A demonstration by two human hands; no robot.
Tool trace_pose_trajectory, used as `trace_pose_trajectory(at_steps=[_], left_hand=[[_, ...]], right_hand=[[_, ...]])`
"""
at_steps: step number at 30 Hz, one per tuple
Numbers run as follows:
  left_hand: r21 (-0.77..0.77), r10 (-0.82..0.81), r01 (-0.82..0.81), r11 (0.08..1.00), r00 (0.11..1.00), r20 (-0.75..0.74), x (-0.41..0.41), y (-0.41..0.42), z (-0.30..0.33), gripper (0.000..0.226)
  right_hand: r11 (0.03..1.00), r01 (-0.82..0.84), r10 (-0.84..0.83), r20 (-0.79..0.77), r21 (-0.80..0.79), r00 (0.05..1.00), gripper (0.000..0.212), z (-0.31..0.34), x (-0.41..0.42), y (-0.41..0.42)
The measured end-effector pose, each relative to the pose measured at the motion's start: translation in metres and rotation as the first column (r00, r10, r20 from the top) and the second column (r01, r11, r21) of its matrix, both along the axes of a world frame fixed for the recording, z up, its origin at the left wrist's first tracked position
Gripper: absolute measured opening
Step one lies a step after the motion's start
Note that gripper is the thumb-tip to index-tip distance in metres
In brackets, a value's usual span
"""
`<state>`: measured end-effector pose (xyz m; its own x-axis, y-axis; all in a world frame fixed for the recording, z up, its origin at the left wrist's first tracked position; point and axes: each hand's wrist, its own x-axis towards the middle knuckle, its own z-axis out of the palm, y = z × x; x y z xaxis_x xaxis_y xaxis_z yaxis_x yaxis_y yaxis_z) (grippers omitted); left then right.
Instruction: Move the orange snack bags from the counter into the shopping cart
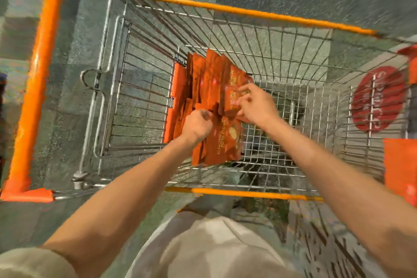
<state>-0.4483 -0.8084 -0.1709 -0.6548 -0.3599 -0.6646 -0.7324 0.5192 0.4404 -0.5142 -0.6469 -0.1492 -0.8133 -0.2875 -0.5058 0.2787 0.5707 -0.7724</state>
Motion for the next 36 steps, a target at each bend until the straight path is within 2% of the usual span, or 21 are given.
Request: trace_pose_trajectory(at_steps=[7,16,25,29,36], left_hand=[[0.075,-0.040,0.062,0.995,0.965,-0.259,0.012,0.035,0.070,0.018],[0.105,-0.154,0.247,0.963,0.829,-0.538,0.078,0.084,0.154,0.021],[0.211,-0.236,0.469,0.857,0.723,-0.649,0.141,0.162,0.222,0.023],[0.183,-0.297,0.549,0.816,0.669,-0.682,0.154,0.197,0.244,0.022],[0.166,-0.403,0.691,0.703,0.580,-0.708,0.161,0.281,0.271,0.018]], right_hand=[[0.998,0.067,-0.065,-0.168,0.009,0.984,0.028,0.081,0.058,0.061],[0.977,0.183,-0.118,-0.447,0.106,0.887,0.024,0.174,0.166,0.123],[0.911,0.382,-0.212,-0.615,0.157,0.759,0.022,0.243,0.273,0.188],[0.877,0.455,-0.261,-0.645,0.152,0.719,0.024,0.267,0.302,0.220],[0.745,0.651,-0.420,-0.658,0.144,0.626,0.023,0.290,0.357,0.294]])
